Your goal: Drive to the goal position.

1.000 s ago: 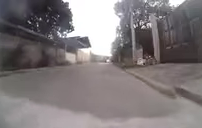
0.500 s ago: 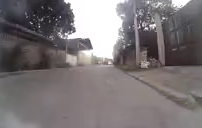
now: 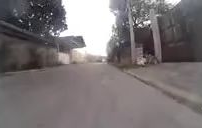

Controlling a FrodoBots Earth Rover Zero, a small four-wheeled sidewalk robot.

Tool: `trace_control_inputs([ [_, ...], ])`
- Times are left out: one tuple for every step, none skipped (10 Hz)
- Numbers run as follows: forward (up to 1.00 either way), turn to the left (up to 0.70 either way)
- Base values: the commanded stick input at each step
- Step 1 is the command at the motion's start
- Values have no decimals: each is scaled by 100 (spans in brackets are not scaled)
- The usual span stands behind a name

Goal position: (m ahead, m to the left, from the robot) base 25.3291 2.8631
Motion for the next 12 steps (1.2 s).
trace_control_inputs([
  [100,0],
  [100,0],
  [100,0],
  [100,0],
  [100,0],
  [100,0],
  [100,0],
  [100,0],
  [100,0],
  [100,0],
  [100,0],
  [100,0],
])
